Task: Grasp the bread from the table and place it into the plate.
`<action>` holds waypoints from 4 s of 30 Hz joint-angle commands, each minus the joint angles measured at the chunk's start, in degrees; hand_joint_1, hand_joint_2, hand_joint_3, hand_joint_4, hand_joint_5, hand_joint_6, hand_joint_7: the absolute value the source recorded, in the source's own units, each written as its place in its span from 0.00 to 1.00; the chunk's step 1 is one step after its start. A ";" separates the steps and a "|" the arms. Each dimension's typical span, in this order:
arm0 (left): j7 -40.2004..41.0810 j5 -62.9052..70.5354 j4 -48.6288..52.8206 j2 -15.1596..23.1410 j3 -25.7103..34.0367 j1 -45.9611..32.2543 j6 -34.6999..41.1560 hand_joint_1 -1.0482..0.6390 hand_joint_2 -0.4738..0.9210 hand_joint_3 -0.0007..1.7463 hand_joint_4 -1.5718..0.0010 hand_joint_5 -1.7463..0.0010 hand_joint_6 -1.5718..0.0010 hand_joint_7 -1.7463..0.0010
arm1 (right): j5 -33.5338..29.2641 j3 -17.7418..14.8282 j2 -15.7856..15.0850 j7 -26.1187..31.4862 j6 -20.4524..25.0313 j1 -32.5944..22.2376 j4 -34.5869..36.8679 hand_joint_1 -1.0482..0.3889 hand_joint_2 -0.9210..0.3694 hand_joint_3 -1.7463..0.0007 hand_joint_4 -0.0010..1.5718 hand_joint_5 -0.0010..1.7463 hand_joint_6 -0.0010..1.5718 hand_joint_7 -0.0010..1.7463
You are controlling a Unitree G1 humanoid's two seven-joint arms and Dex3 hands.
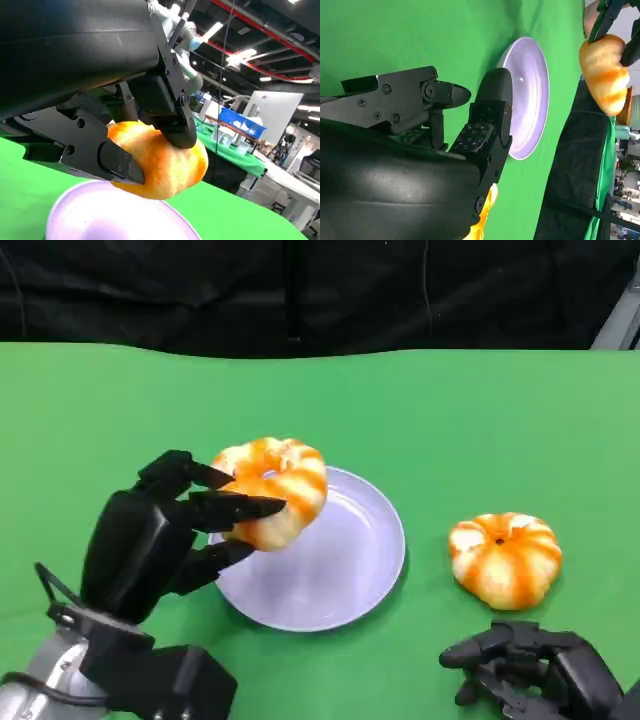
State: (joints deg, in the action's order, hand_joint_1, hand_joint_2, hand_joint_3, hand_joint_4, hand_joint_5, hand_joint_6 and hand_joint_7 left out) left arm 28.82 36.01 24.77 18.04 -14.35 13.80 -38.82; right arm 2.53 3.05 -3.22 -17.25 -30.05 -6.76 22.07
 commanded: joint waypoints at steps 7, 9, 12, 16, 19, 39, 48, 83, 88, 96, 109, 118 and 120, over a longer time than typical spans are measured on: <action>-0.64 1.86 2.88 -1.29 -2.26 1.50 -0.49 0.66 0.95 0.00 0.61 0.34 0.17 1.00 | 0.24 -0.26 -0.01 0.45 -0.18 0.01 -0.26 0.70 0.00 0.78 0.49 0.71 0.63 0.31; -0.55 1.93 4.42 -2.01 -2.81 1.91 -1.02 0.65 0.95 0.00 0.61 0.34 0.16 1.00 | 0.10 -0.27 -0.04 0.52 -0.51 -0.02 -0.15 0.70 0.00 0.78 0.49 0.71 0.63 0.31; -0.44 2.00 6.61 -2.62 -3.40 2.65 -1.73 0.65 0.95 0.00 0.61 0.34 0.16 1.00 | 0.18 -0.26 0.01 0.48 -0.50 0.19 0.13 0.70 0.00 0.78 0.49 0.72 0.63 0.31; -0.89 1.50 9.59 -3.31 -3.85 3.64 -2.46 0.64 0.96 0.00 0.62 0.34 0.17 1.00 | 0.01 -0.24 0.15 0.63 -0.67 0.59 0.61 0.70 0.00 0.78 0.49 0.72 0.63 0.32; -0.38 1.61 11.46 -3.76 -4.06 4.45 -3.18 0.65 0.96 0.00 0.62 0.33 0.16 1.00 | -0.09 -0.26 0.02 0.58 -1.00 0.83 0.87 0.70 0.00 0.78 0.49 0.72 0.63 0.32; -2.35 2.90 13.30 -2.29 -4.82 6.05 -2.13 0.34 1.00 0.04 0.61 0.77 0.46 1.00 | 0.64 -0.34 0.89 0.28 -0.50 0.83 1.10 0.71 0.00 0.77 0.48 0.72 0.63 0.32; -5.33 0.58 12.93 -1.87 -4.73 5.96 -2.72 0.16 1.00 0.11 0.64 0.97 0.63 1.00 | 0.55 -0.35 0.74 0.23 -0.91 1.18 1.49 0.71 0.00 0.77 0.48 0.72 0.62 0.32; -18.29 -21.75 7.31 -4.94 5.18 -1.38 -7.11 0.08 1.00 0.19 0.77 0.98 0.81 0.99 | -0.33 -0.44 0.10 0.44 -1.64 1.23 2.31 0.70 0.00 0.77 0.49 0.72 0.62 0.32; -20.48 -24.62 6.63 -5.27 7.29 -2.91 -7.88 0.09 1.00 0.18 0.75 0.98 0.79 0.98 | -0.34 -0.51 0.18 0.46 -1.38 1.22 2.13 0.70 0.00 0.78 0.49 0.71 0.63 0.32; -22.78 -28.40 8.74 -5.30 11.28 -4.93 -11.78 0.13 1.00 0.17 0.71 0.98 0.77 0.99 | 0.65 -0.71 0.10 -0.33 -0.65 1.01 2.03 0.70 0.00 0.77 0.48 0.70 0.63 0.31; -28.33 -36.23 13.54 -5.38 17.83 -7.40 -14.69 0.15 1.00 0.17 0.64 0.97 0.77 0.99 | 1.41 -0.94 -0.01 -1.08 -1.47 1.89 3.44 0.71 0.00 0.77 0.49 0.69 0.63 0.31; -31.90 -39.83 15.36 -6.52 20.69 -8.81 -15.44 0.16 1.00 0.18 0.62 0.98 0.77 0.99 | 1.57 -1.01 -0.31 -1.30 -1.33 2.00 3.38 0.70 0.00 0.77 0.50 0.69 0.63 0.30; -32.80 -40.90 15.21 -6.91 21.05 -9.17 -15.28 0.16 1.00 0.18 0.61 0.97 0.76 0.99 | 1.13 -0.96 -0.39 -0.97 -1.51 1.97 3.37 0.70 0.00 0.78 0.50 0.69 0.63 0.30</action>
State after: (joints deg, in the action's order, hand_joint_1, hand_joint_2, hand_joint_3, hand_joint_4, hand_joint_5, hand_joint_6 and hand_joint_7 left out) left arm -2.68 -3.14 39.72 11.32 5.69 5.32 -53.85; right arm 3.78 2.78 -2.50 -18.57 -30.94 -4.65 25.66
